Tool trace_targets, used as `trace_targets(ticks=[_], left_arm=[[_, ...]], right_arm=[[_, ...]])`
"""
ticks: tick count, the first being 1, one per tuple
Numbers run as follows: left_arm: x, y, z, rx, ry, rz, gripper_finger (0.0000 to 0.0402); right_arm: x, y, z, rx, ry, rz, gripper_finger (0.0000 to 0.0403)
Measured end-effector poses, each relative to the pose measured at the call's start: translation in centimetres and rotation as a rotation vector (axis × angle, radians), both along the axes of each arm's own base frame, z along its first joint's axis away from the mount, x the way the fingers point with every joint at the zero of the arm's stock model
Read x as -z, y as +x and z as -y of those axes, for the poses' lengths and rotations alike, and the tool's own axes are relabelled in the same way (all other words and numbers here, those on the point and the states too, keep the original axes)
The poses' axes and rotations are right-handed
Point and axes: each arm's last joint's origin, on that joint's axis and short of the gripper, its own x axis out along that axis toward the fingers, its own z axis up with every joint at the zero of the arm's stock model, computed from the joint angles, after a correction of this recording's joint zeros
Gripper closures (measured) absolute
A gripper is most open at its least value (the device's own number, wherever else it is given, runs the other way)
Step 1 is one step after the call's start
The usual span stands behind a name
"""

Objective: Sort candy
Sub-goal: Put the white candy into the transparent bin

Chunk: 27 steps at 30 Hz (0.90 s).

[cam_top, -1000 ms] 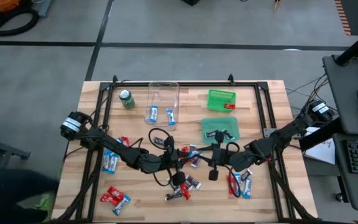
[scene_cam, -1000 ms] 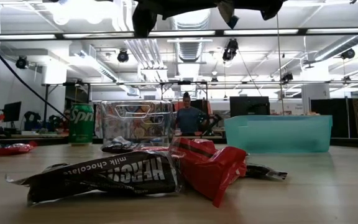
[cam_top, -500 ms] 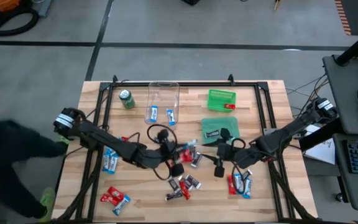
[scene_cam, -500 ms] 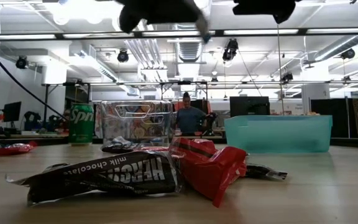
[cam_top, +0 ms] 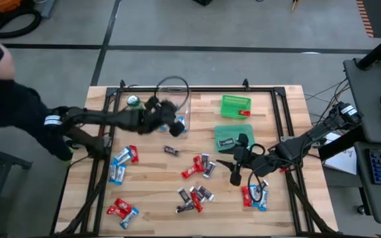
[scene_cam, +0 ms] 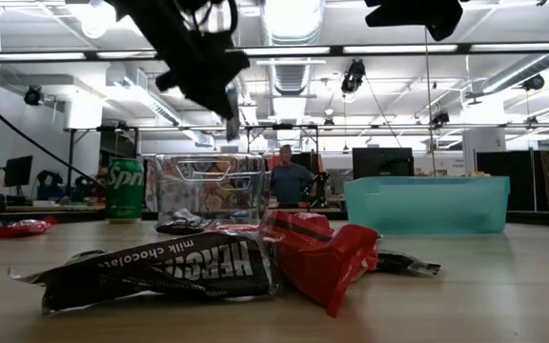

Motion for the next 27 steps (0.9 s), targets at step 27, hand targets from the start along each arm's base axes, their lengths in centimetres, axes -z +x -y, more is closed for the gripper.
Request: trace_targets(ticks=[27], left_arm=[[0.9,-0.5,-4.0,-0.029,-0.067,-0.058,0.0359]], right_arm=[[0.2,0.0,0.0,0.019,0.032,-0.010,0.0243]])
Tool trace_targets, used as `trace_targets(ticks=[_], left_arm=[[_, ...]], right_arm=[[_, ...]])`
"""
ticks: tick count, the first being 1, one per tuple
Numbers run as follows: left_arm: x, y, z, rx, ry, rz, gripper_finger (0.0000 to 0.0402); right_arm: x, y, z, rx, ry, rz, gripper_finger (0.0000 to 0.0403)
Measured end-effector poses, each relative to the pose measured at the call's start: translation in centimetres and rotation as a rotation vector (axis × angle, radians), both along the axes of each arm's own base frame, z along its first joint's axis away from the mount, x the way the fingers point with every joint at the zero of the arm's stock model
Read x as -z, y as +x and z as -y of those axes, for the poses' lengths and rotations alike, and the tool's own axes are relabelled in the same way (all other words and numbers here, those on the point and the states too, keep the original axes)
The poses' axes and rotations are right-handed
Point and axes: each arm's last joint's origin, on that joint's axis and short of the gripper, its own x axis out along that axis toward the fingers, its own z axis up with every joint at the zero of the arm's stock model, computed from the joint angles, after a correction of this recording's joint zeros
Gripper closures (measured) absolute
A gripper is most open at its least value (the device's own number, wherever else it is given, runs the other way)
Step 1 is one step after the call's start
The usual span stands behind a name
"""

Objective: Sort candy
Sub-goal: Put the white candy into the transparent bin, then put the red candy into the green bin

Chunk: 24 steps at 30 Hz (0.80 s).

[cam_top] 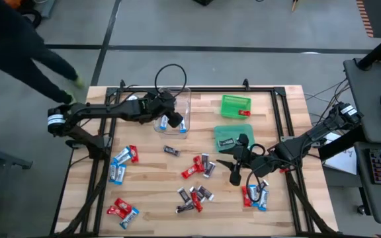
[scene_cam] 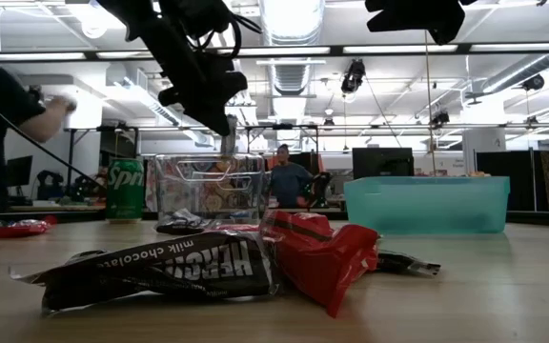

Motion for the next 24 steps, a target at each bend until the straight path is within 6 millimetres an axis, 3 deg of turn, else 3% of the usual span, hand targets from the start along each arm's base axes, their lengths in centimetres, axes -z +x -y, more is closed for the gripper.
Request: trace_targets(ticks=[8,14,18,24], left_arm=[[0.0,0.0,0.3,-0.008,-0.015,0.010,0.0299],[-0.3,0.3,1.8,0.040,-0.017,0.020,0.0283],[-0.9,0.5,4.1,0.116,-0.014,0.039,0.0283],[-2.9,1.0,9.2,0.294,-0.002,0.105,0.0283]], right_arm=[[0.0,0.0,0.1,0.031,0.081,0.019,0.0243],[0.1,0.1,-0.4,-0.058,0.238,0.000,0.0243],[0.2,0.1,-0.8,-0.114,0.386,-0.031,0.0243],[1.6,0.6,-1.7,-0.173,0.621,-0.150,0.0243]])
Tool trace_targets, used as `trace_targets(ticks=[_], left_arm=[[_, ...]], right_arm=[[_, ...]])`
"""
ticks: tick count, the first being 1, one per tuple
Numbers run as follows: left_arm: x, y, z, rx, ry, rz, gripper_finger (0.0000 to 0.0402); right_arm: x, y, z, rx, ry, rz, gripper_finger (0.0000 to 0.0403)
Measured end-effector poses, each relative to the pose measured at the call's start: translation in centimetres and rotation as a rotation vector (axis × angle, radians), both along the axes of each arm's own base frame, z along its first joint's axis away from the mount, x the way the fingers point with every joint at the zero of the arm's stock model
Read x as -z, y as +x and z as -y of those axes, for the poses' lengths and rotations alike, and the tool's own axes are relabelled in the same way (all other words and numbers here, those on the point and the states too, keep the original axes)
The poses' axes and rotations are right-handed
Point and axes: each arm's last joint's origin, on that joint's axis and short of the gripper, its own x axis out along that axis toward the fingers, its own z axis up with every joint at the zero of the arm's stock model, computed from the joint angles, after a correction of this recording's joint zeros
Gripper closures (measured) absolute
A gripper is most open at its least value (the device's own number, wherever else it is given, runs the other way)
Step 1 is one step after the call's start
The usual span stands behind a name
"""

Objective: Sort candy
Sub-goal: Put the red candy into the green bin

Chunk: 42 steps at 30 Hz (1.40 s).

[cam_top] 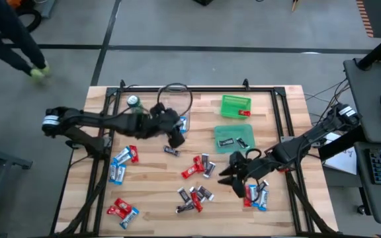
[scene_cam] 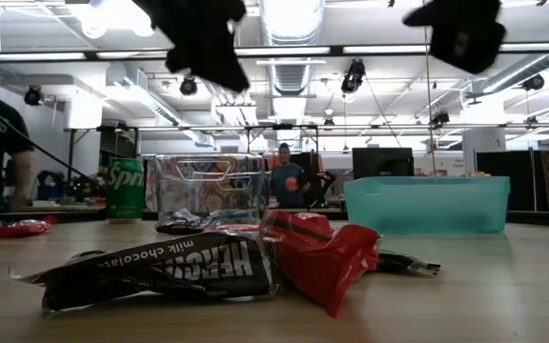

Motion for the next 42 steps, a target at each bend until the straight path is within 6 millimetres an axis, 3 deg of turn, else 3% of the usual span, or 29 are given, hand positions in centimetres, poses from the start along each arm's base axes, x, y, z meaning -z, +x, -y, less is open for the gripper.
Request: trace_targets(ticks=[9,13,17,22,26,32,42], left_arm=[[-0.9,-0.5,8.7,0.307,0.097,0.079,0.0283],[-1.0,-1.5,11.2,0.336,0.154,0.090,0.0283],[-1.1,-2.3,13.1,0.376,0.168,0.099,0.0284],[-1.0,-3.1,14.6,0.406,0.123,0.123,0.0284],[-1.0,-3.6,15.6,0.417,0.076,0.143,0.0284],[-0.6,-4.5,16.9,0.426,0.018,0.159,0.0284],[-0.2,-4.6,17.4,0.423,-0.001,0.162,0.0283]], right_arm=[[4.5,1.8,-3.3,-0.025,0.272,-0.348,0.0243],[4.7,1.6,-4.4,0.072,0.254,-0.568,0.0243],[3.5,0.7,-4.9,0.216,0.137,-0.835,0.0243],[3.0,-0.4,-5.7,0.286,-0.067,-1.062,0.0243],[3.6,-0.2,-6.8,0.301,-0.029,-1.074,0.0243],[5.9,0.3,-8.5,0.328,-0.016,-1.077,0.0243],[9.7,1.0,-9.1,0.357,-0.111,-1.147,0.0243]])
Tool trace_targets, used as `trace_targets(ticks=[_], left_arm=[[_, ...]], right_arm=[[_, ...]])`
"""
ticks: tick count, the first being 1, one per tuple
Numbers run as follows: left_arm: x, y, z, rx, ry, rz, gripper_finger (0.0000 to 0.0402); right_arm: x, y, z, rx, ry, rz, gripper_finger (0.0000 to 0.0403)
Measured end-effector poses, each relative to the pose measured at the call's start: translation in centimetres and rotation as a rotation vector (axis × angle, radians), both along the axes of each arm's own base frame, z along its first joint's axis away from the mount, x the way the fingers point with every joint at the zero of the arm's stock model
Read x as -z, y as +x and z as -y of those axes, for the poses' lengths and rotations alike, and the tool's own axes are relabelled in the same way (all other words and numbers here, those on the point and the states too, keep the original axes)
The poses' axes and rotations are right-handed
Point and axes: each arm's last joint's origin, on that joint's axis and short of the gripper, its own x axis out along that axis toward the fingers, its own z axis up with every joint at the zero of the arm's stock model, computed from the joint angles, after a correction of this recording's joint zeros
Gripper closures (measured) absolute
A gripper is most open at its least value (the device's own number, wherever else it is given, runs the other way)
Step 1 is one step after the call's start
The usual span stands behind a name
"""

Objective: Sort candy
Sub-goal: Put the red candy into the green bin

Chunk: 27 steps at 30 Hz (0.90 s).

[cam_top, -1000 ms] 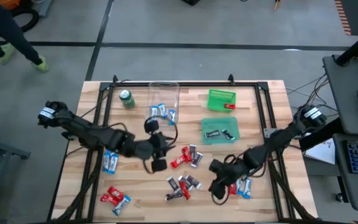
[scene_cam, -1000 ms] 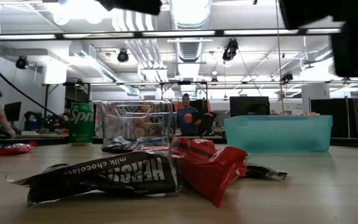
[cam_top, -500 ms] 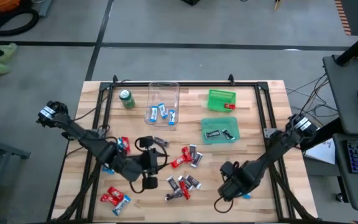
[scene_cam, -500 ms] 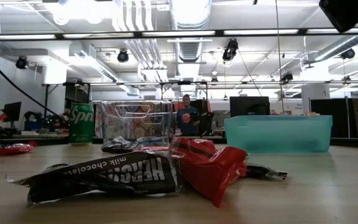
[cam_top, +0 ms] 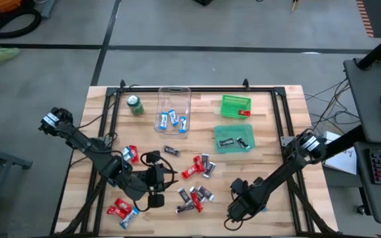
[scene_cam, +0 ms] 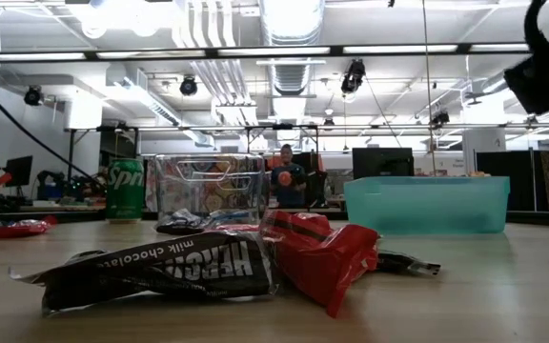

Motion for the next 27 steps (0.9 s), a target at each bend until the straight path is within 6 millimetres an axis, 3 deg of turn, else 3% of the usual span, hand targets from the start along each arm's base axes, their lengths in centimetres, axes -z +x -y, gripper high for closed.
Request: trace_targets(ticks=[6,14,17,20,27], left_arm=[[0.7,0.4,0.3,0.000,0.013,-0.017,0.0283],[1.2,0.7,0.6,-0.001,0.016,-0.020,0.0283],[1.3,0.8,0.6,-0.001,0.015,-0.019,0.0283],[1.3,0.8,0.6,-0.001,0.015,-0.019,0.0283],[1.2,0.9,0.7,-0.001,0.008,-0.009,0.0283]], right_arm=[[0.6,0.1,0.0,-0.017,-0.023,0.002,0.0264],[0.7,0.3,0.0,-0.054,-0.057,0.042,0.0378],[0.4,0.3,0.1,-0.070,-0.055,0.050,0.0388],[-0.3,0.2,0.2,-0.091,-0.053,0.078,0.0390],[-4.4,-0.3,1.2,-0.162,-0.090,0.260,0.0391]])
